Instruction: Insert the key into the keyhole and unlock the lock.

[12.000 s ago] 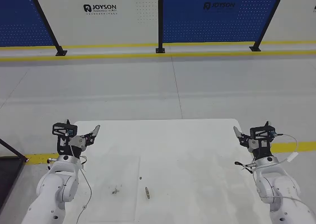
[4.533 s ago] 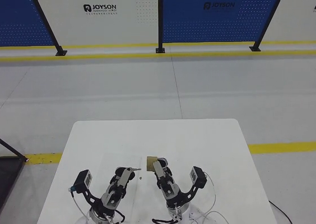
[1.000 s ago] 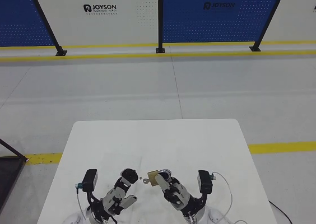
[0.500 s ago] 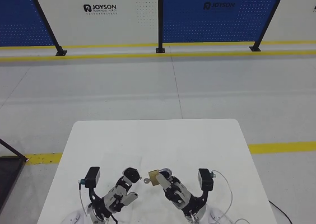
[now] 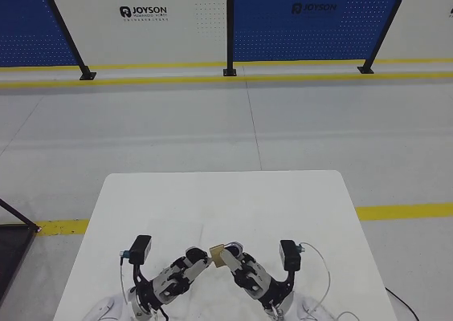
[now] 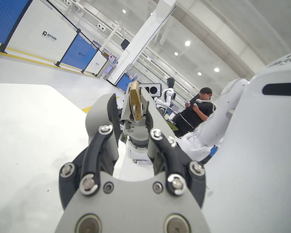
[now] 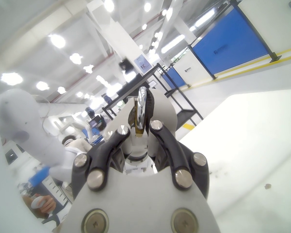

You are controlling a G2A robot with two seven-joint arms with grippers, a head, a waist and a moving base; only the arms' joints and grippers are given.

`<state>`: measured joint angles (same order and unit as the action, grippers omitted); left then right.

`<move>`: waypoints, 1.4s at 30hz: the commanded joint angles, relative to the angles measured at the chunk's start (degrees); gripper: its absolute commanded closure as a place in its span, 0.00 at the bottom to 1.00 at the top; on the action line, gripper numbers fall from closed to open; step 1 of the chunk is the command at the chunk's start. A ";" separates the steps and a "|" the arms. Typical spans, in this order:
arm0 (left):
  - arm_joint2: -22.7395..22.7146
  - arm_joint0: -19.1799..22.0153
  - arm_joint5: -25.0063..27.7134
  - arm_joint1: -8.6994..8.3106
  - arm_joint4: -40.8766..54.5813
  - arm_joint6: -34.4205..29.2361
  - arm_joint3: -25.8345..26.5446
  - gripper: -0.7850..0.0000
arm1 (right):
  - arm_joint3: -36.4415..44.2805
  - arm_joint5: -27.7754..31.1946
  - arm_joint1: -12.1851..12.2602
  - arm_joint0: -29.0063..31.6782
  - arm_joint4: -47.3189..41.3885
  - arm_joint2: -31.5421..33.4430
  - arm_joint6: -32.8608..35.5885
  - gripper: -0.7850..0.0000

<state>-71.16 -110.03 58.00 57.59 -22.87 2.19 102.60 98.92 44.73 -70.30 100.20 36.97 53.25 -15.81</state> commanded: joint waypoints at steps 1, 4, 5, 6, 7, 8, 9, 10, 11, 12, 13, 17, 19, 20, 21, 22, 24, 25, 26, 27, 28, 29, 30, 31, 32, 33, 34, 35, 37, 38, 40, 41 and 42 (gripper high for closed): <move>0.26 0.27 0.00 -0.05 -0.06 -0.15 -0.36 0.75 | -0.14 -0.05 -0.01 -0.08 -0.09 -0.05 0.13 1.00; 0.66 0.68 0.00 -0.09 -0.23 -0.23 -0.75 0.76 | -0.33 -0.09 -0.04 -0.20 -0.26 -0.20 0.33 1.00; 0.75 0.79 0.00 -0.09 -0.30 -0.22 -0.84 0.76 | -0.36 -0.17 -0.05 -0.25 -0.23 -0.24 0.32 1.00; 0.81 0.90 0.00 -0.10 -0.54 -0.28 -0.99 0.76 | -0.41 -0.21 -0.07 -0.31 -0.16 -0.31 0.38 1.00; 0.82 0.97 0.00 -0.10 -0.80 -0.23 -1.13 0.79 | -0.45 -0.24 -0.08 -0.36 -0.16 -0.37 0.37 1.00; 0.84 1.01 0.00 -0.08 -1.02 -0.07 -1.26 0.80 | -0.50 -0.27 -0.10 -0.40 -0.15 -0.42 0.34 1.00; 0.92 1.04 0.00 -0.05 -1.28 0.04 -1.32 0.81 | -0.55 -0.32 -0.12 -0.43 -0.15 -0.47 0.31 1.00; 0.98 1.07 0.00 -0.03 -1.46 0.19 -1.37 0.82 | -0.59 -0.38 -0.13 -0.46 -0.19 -0.51 0.30 1.00; 1.05 1.09 0.00 -0.01 -1.60 0.33 -1.42 0.82 | -0.61 -0.42 -0.15 -0.49 -0.24 -0.54 0.21 1.00; 1.10 1.11 0.00 0.01 -1.73 0.47 -1.47 0.82 | -0.65 -0.44 -0.16 -0.52 -0.23 -0.58 0.17 1.00; 1.14 1.13 0.00 0.02 -1.85 0.59 -1.51 0.82 | -0.67 -0.45 -0.18 -0.53 -0.25 -0.59 0.05 1.00; 1.27 1.07 0.00 0.04 -2.26 1.00 -1.59 0.93 | -0.83 -0.55 -0.22 -0.55 -0.09 -0.74 -0.06 1.00; 1.29 1.02 0.00 0.03 -2.53 1.22 -1.54 1.00 | -0.88 -0.53 -0.23 -0.56 -0.08 -0.79 -0.06 1.00; 1.31 0.98 0.00 0.03 -2.64 1.33 -1.53 1.00 | -0.90 -0.53 -0.24 -0.57 -0.06 -0.81 -0.09 1.00; 1.29 0.95 0.00 0.02 -2.85 1.37 -1.55 1.00 | -0.94 -0.58 -0.24 -0.57 0.02 -0.81 -0.12 1.00; 1.27 0.95 0.00 0.01 -3.08 1.45 -1.48 1.00 | -0.95 -0.61 -0.25 -0.55 0.10 -0.83 -0.19 1.00; 0.85 0.89 0.00 0.01 -4.11 1.88 -1.53 1.00 | -0.99 -0.68 -0.27 -0.50 0.16 -0.89 -0.28 1.00; 0.64 0.78 0.00 0.04 -4.76 2.25 -1.55 1.00 | -0.97 -0.71 -0.27 -0.49 0.18 -0.91 -0.30 1.00; 0.47 0.69 0.00 0.09 -5.48 2.65 -1.50 1.00 | -0.92 -0.73 -0.27 -0.45 0.21 -0.92 -0.32 1.00; 0.42 0.55 0.00 0.15 -6.06 3.10 -1.49 1.00 | -0.87 -0.77 -0.27 -0.41 0.26 -0.89 -0.33 1.00; 0.29 0.45 -0.09 0.21 -6.82 3.49 -1.48 1.00 | -0.77 -0.84 -0.26 -0.33 0.29 -0.85 -0.44 1.00; 0.07 0.38 -0.34 0.29 -7.66 4.13 -1.36 1.00 | -0.68 -0.87 -0.25 -0.25 0.34 -0.83 -0.47 1.00; -0.14 0.27 -0.61 0.39 -8.73 4.92 -1.18 1.00 | -0.60 -0.89 -0.24 -0.18 0.38 -0.81 -0.47 1.00; -0.15 0.07 -0.72 0.49 -9.86 5.62 -1.02 1.00 | -0.54 -0.93 -0.23 -0.09 0.39 -0.80 -0.46 1.00; -0.16 -0.09 -0.80 0.59 -10.79 6.34 -0.90 1.00 | -0.46 -0.99 -0.21 -0.02 0.41 -0.79 -0.35 1.00; -0.31 -0.18 -1.07 0.69 -11.98 7.13 -0.73 1.00 | -0.36 -1.03 -0.20 0.05 0.42 -0.79 -0.28 1.00; -0.49 -0.29 -1.44 0.80 -13.29 8.03 -0.51 1.00 | -0.30 -1.08 -0.18 0.14 0.46 -0.80 -0.15 1.00; -0.57 -0.46 -1.80 0.92 -14.65 8.95 -0.31 1.00 | -0.22 -1.18 -0.16 0.21 0.47 -0.79 -0.05 1.00; -0.54 -0.81 -2.48 1.14 -17.13 10.69 -0.01 1.00 | -0.03 -1.33 -0.13 0.33 0.59 -0.77 0.13 1.00; -0.46 -0.97 -2.72 1.25 -18.15 11.52 0.09 1.00 | 0.03 -1.36 -0.12 0.38 0.59 -0.75 0.18 1.00; -0.28 -1.17 -3.01 1.43 -19.89 12.95 0.16 1.00 | 0.13 -1.55 -0.08 0.46 0.67 -0.72 0.46 1.00; -0.17 -1.23 -3.09 1.51 -20.64 13.49 0.13 1.00 | 0.15 -1.69 -0.06 0.51 0.68 -0.68 0.61 1.00; -0.13 -1.23 -3.20 1.58 -21.33 14.02 0.11 1.00 | 0.23 -1.75 -0.04 0.54 0.70 -0.66 0.75 1.00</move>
<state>-71.33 -111.26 54.88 59.12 -43.57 15.74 102.75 99.10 43.03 -70.35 100.72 37.65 52.57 -15.17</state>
